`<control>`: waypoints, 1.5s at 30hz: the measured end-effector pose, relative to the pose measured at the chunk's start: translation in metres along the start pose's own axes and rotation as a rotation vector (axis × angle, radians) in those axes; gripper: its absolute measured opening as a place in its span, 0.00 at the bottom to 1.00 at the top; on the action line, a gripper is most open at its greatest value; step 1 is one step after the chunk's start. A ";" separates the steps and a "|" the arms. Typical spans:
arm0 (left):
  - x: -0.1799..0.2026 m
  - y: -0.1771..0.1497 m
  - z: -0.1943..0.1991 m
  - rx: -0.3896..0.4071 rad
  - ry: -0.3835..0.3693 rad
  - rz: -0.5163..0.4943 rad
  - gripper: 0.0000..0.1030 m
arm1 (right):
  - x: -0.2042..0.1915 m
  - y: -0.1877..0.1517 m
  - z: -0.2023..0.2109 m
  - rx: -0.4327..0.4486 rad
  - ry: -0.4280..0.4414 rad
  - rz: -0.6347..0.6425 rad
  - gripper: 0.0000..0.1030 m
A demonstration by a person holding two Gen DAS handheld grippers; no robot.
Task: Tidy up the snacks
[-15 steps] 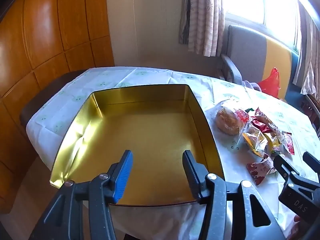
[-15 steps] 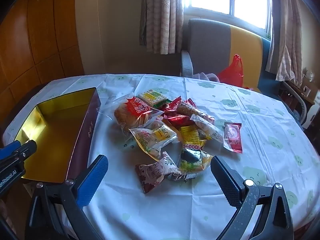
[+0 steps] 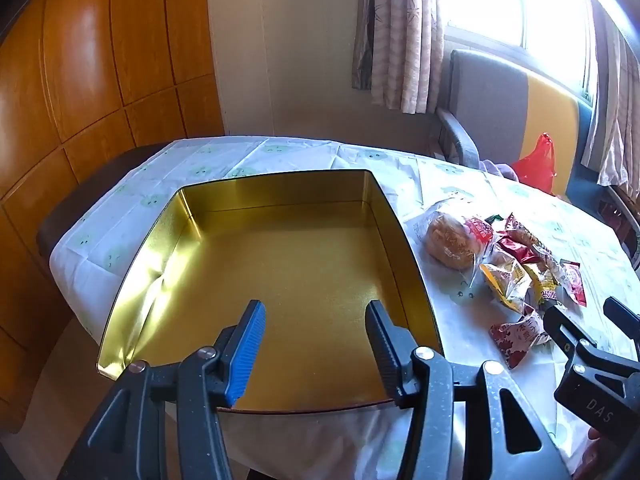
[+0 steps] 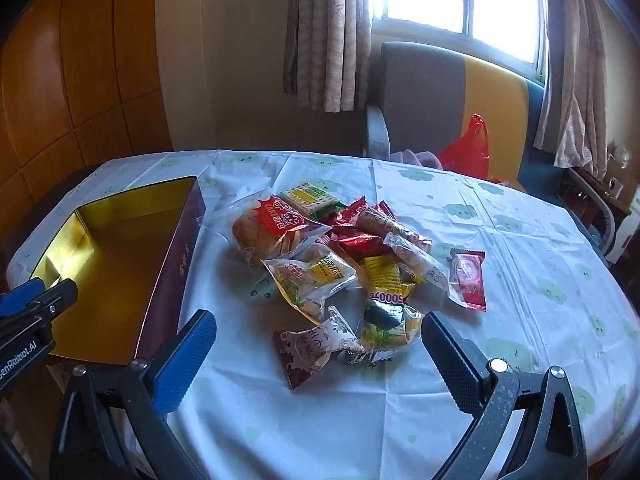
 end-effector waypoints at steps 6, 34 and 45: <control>0.002 0.000 0.002 0.009 0.001 -0.015 0.52 | 0.001 0.000 -0.001 -0.002 -0.003 -0.002 1.00; 0.003 0.001 0.012 0.032 0.007 -0.041 0.54 | 0.003 -0.003 0.003 0.003 -0.010 0.005 1.00; 0.007 0.000 0.015 0.039 0.012 -0.062 0.54 | 0.004 -0.004 0.004 -0.001 -0.008 0.002 1.00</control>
Point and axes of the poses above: each gripper's, at about its wrist camera, not at the fingertips, and z roughly against the way its jaws point, x to its right, y to its top, the point moved 3 cm from there along -z, roughly the way its jaws point, and after that the axes turned 3 degrees about y, right-handed, at the moved point
